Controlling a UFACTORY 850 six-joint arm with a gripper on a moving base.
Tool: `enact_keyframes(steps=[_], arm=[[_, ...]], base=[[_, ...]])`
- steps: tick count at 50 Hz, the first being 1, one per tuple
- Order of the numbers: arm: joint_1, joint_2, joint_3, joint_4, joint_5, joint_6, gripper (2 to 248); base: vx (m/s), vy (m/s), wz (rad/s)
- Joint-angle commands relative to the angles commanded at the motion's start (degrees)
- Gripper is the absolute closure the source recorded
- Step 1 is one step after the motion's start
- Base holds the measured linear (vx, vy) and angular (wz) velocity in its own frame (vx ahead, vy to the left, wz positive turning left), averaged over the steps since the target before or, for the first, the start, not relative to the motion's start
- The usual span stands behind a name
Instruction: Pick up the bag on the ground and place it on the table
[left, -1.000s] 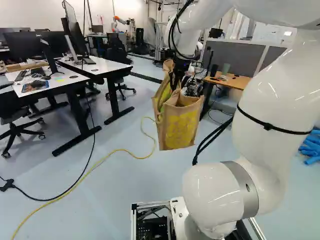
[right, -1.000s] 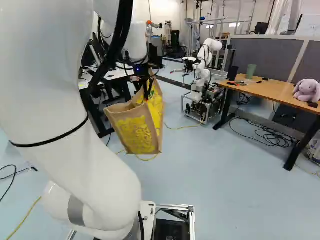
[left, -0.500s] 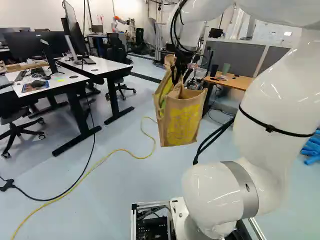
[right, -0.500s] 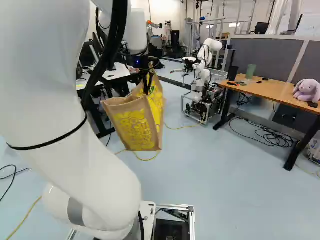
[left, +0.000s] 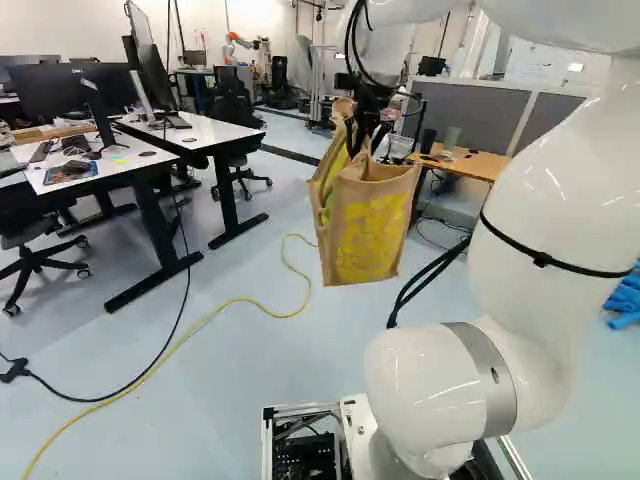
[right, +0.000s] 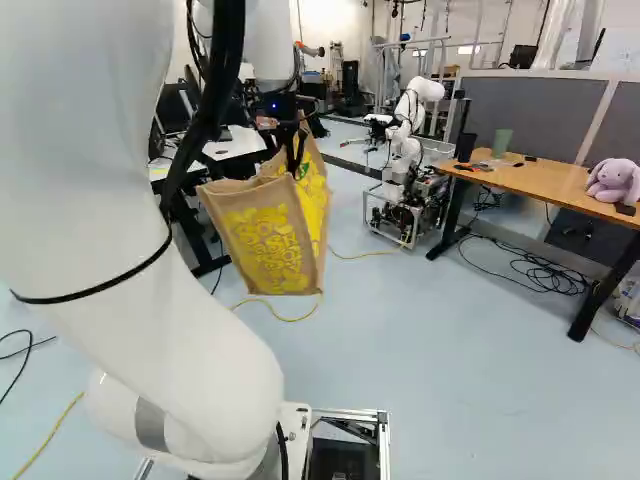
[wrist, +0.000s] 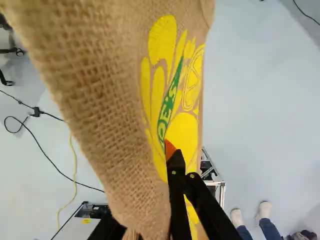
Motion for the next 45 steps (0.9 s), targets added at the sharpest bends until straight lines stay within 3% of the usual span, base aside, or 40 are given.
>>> enact_keyframes(steps=[19,45], arm=[[0.0,0.4,-2.7,0.0,-2.2,0.0,229],[0.0,0.4,-3.0,0.0,-2.2,0.0,229]], base=[[0.0,0.0,0.0],[0.0,0.0,0.0]])
